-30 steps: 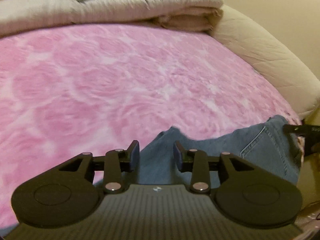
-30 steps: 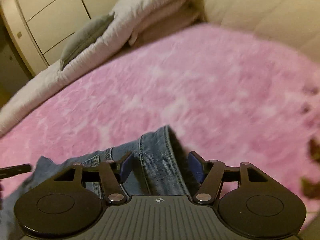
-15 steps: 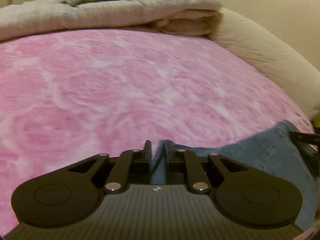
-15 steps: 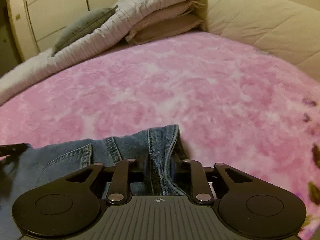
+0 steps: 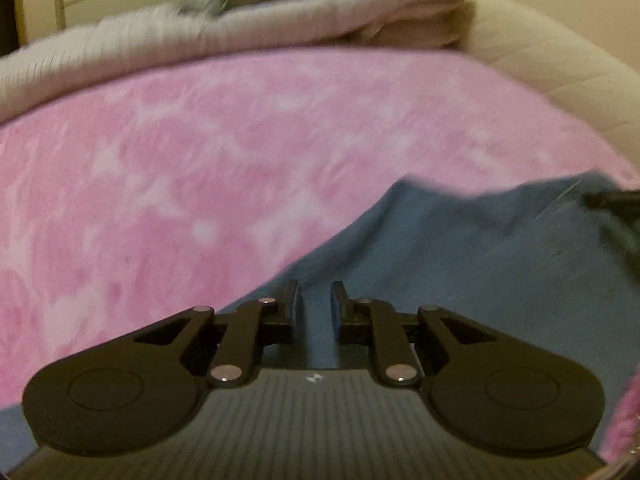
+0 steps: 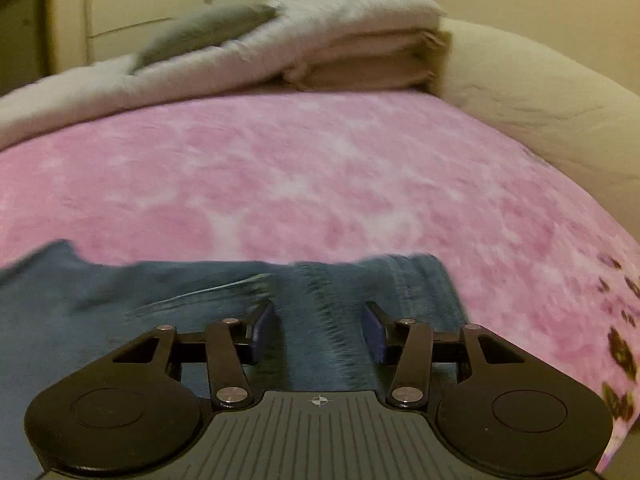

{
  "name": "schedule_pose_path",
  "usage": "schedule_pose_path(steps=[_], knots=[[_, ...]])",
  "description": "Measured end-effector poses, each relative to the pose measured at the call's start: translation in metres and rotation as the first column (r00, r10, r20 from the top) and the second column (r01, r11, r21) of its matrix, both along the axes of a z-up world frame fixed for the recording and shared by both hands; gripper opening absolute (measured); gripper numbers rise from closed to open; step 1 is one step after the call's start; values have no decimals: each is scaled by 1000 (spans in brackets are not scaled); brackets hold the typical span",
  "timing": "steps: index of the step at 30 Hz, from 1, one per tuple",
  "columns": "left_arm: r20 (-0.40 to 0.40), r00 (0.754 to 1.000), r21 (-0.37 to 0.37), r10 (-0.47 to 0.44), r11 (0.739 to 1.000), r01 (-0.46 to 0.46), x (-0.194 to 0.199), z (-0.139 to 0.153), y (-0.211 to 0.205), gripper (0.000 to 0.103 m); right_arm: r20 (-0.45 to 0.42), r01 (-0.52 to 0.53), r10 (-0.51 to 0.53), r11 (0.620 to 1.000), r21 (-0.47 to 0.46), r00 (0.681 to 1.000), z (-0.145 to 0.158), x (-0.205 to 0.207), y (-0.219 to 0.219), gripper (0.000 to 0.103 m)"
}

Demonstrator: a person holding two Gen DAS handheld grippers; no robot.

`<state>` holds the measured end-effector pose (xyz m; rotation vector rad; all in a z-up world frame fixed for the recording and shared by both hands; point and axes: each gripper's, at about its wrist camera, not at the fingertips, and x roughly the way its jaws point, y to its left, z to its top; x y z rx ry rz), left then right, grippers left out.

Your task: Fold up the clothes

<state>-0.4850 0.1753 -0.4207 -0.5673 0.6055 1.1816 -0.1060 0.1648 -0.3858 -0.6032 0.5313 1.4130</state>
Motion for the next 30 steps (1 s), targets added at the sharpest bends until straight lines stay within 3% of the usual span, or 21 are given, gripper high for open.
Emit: schedule_pose_path(steps=[3, 7, 10, 13, 17, 19, 20, 21, 23, 26, 27, 28, 30], knots=[[-58, 991, 9, 124, 992, -124, -20, 3, 8, 11, -48, 23, -24, 1000, -18, 999, 2, 11, 2, 48], [-6, 983, 50, 184, 982, -183, -53, 32, -18, 9, -59, 25, -24, 999, 21, 998, 27, 9, -19, 48], [-9, 987, 61, 162, 985, -161, -62, 41, -62, 9, -116, -43, 49, 998, 49, 992, 38, -8, -51, 48], [-38, 983, 15, 180, 984, -180, -72, 27, -116, 14, -156, -151, 155, 988, 37, 975, 26, -37, -93, 48], [-23, 941, -47, 337, 940, -338, -101, 13, -167, 15, -56, -217, 214, 975, -54, 975, -19, -75, -126, 49], [-13, 915, -66, 403, 913, -403, -113, 24, -188, 14, -25, -186, 184, 981, -63, 983, -13, -84, -131, 49], [-20, 908, -62, 420, 905, -420, -115, 29, -196, 16, -48, -159, 156, 984, -85, 987, -5, -86, -131, 49], [-30, 903, -58, 429, 901, -430, -117, 32, -203, 21, -96, -156, 149, 986, -67, 984, 3, -86, -134, 49], [-59, 890, -84, 452, 886, -455, -123, 28, -207, 22, -172, -165, 157, 986, -30, 972, 13, -91, -143, 49], [-80, 875, -111, 477, 868, -483, -125, 31, -215, 21, -127, -213, 199, 971, -106, 972, -3, -119, -149, 50], [-93, 874, -114, 477, 867, -486, -124, 37, -218, 21, -65, -213, 208, 973, -86, 976, -11, -129, -155, 50], [-100, 874, -106, 475, 869, -484, -122, 43, -222, 21, -11, -217, 217, 973, -72, 976, -11, -137, -161, 50], [-106, 875, -76, 472, 874, -481, -120, 56, -231, 23, -1, -211, 212, 972, -105, 977, -1, -146, -165, 50]])
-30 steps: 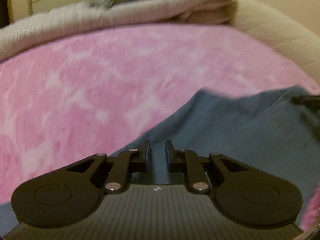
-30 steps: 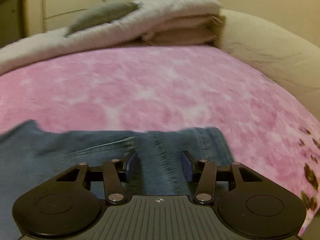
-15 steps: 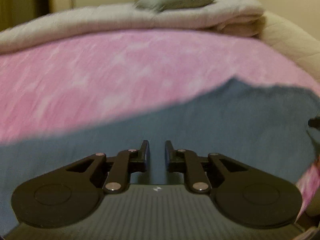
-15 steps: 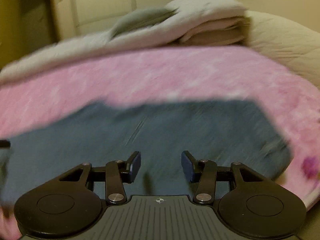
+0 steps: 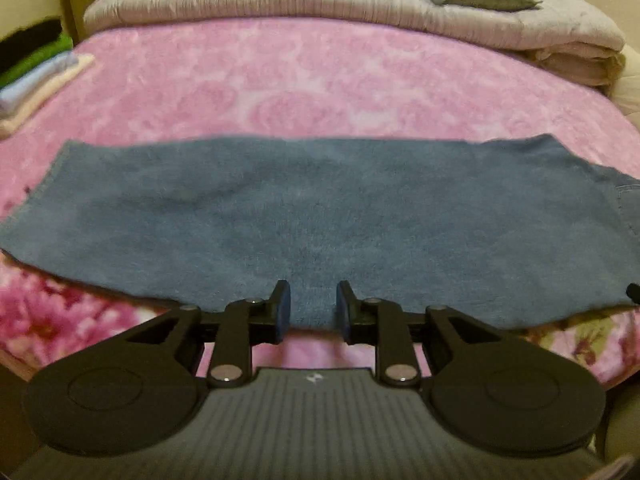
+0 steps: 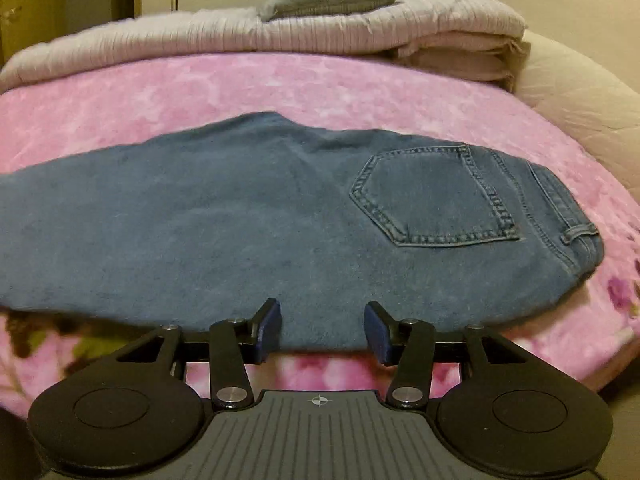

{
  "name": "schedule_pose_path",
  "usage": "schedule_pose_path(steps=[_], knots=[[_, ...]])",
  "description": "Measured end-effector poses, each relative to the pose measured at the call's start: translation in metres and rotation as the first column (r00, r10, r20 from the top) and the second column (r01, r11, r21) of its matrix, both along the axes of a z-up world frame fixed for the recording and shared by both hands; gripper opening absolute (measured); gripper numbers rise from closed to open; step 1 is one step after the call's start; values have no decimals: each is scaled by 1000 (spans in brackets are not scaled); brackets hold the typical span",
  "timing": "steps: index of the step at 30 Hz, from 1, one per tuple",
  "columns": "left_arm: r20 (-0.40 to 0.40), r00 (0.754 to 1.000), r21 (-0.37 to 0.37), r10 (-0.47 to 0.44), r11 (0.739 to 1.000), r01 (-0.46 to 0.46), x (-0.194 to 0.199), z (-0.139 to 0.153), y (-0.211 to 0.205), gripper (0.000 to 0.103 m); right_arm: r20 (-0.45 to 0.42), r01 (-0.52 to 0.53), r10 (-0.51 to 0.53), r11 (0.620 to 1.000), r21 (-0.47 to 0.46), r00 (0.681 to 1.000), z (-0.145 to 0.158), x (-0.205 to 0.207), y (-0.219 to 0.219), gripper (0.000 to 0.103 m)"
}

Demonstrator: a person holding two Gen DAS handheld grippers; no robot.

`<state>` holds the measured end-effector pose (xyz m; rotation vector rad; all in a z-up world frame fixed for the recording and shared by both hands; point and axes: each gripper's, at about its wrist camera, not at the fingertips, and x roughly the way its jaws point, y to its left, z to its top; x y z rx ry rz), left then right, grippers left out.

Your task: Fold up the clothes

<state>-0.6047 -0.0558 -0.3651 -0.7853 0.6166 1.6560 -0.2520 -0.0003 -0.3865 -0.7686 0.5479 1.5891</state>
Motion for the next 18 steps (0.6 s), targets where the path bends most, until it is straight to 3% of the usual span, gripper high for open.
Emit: schedule_pose_path(steps=[4, 14, 18], knots=[[-3, 1000, 41, 14, 999, -14, -2, 21, -19, 24, -159, 11, -16, 1000, -29, 987, 17, 0, -14, 50], [-19, 997, 92, 73, 993, -70, -20, 45, -55, 28, -196, -20, 19, 1000, -4, 980, 33, -18, -29, 50], [41, 993, 100, 115, 988, -118, -40, 38, -67, 29, -209, -23, 20, 1000, -13, 978, 32, -20, -28, 50]])
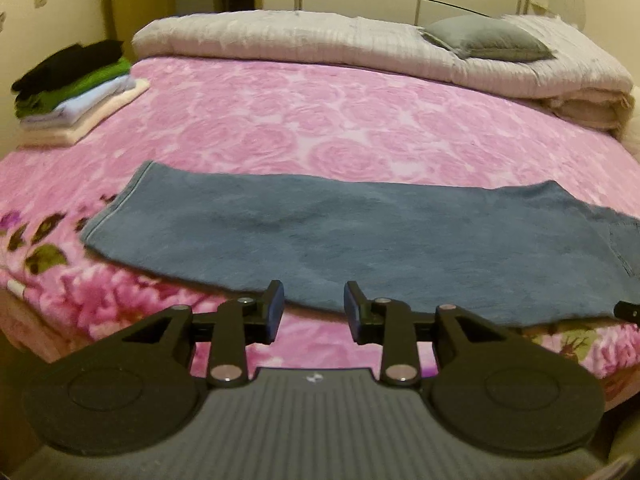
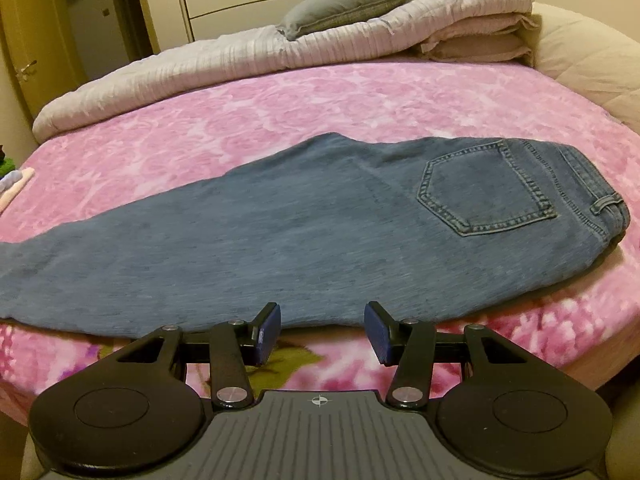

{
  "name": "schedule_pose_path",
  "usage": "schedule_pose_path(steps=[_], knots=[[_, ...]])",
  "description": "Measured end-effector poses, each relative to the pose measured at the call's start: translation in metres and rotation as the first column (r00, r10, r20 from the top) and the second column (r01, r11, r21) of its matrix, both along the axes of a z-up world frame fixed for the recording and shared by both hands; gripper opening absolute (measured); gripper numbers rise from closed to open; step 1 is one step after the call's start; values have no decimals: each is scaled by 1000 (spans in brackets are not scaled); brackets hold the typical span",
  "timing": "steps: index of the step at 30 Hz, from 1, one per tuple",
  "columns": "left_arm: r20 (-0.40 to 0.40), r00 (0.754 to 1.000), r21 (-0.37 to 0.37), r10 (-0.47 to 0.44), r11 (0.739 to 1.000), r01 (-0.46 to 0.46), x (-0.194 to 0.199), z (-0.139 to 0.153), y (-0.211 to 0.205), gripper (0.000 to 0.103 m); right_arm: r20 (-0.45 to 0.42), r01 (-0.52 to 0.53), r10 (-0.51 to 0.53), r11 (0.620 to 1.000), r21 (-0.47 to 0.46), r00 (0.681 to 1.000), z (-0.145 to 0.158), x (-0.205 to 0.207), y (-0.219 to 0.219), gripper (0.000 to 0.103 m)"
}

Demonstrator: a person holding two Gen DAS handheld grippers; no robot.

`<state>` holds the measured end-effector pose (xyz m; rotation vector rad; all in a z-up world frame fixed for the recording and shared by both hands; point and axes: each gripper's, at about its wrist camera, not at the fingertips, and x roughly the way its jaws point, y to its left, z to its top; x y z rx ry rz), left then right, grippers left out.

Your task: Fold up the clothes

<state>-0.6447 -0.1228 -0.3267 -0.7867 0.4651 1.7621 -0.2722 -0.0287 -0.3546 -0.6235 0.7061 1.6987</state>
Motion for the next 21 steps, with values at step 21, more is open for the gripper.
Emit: schedule_pose_path(steps=[21], knots=[[724, 533, 46, 438, 740, -671, -201, -111, -35, 30, -74, 107, -118, 984, -142, 990, -32, 29, 29, 50]])
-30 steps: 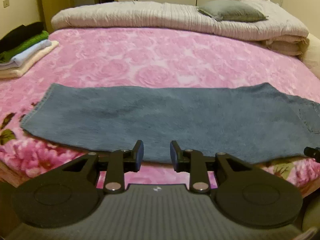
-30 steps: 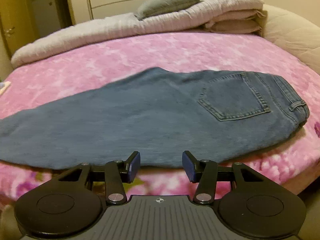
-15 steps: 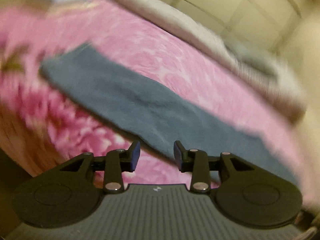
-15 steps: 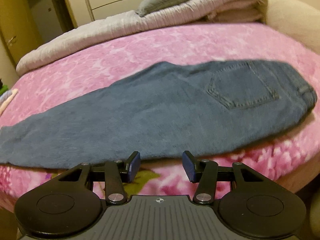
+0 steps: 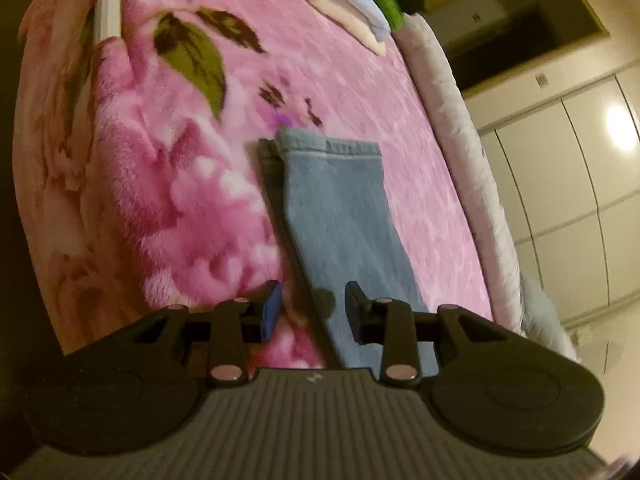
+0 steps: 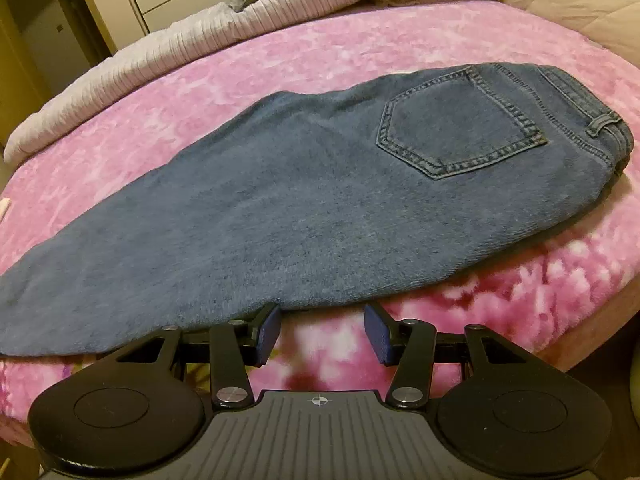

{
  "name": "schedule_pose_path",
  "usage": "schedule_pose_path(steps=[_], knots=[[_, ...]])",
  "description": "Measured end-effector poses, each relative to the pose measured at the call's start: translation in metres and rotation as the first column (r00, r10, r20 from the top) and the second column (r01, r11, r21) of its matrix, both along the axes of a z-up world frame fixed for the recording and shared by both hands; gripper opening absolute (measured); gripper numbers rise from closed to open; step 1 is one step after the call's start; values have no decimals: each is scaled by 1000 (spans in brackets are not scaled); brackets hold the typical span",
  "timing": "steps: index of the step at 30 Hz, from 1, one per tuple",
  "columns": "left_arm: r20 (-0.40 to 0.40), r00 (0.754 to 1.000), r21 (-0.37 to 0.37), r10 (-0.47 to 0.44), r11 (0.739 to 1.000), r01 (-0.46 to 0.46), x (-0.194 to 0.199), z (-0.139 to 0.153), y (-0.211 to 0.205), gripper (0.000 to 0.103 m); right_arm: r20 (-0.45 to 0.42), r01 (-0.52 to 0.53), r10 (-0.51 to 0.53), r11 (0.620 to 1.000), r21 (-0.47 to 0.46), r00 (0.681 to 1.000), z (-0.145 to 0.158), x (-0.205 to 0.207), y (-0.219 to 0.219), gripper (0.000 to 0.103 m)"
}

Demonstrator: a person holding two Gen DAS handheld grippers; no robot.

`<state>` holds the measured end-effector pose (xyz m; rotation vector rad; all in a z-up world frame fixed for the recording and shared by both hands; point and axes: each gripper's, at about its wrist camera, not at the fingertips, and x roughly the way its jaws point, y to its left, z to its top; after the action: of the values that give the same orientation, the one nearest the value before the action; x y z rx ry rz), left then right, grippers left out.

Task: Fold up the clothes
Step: 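Grasp the leg hems with the left gripper and fold them toward the waistband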

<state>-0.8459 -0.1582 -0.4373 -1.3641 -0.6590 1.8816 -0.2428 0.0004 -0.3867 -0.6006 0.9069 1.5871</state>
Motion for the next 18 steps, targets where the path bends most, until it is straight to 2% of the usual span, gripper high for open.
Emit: schedule_pose_path(steps=[8, 12, 13, 14, 18], knots=[[-6, 999, 32, 52, 998, -52, -6, -5, 14, 33, -27, 4, -4, 1000, 6, 1000, 4, 4, 5, 50], [-3, 997, 52, 81, 995, -80, -5, -7, 17, 27, -34, 4, -3, 1000, 6, 999, 5, 5, 5, 50], [-26, 997, 35, 68, 997, -67, -5, -5, 20, 24, -36, 4, -3, 1000, 6, 999, 5, 5, 6, 50], [-60, 997, 9, 46, 999, -45, -4, -2, 25, 10, -38, 3, -3, 1000, 5, 999, 4, 6, 6, 50], [-172, 985, -41, -32, 999, 25, 5, 17, 35, 7, -52, 7, -7, 1000, 5, 999, 4, 9, 5, 50]])
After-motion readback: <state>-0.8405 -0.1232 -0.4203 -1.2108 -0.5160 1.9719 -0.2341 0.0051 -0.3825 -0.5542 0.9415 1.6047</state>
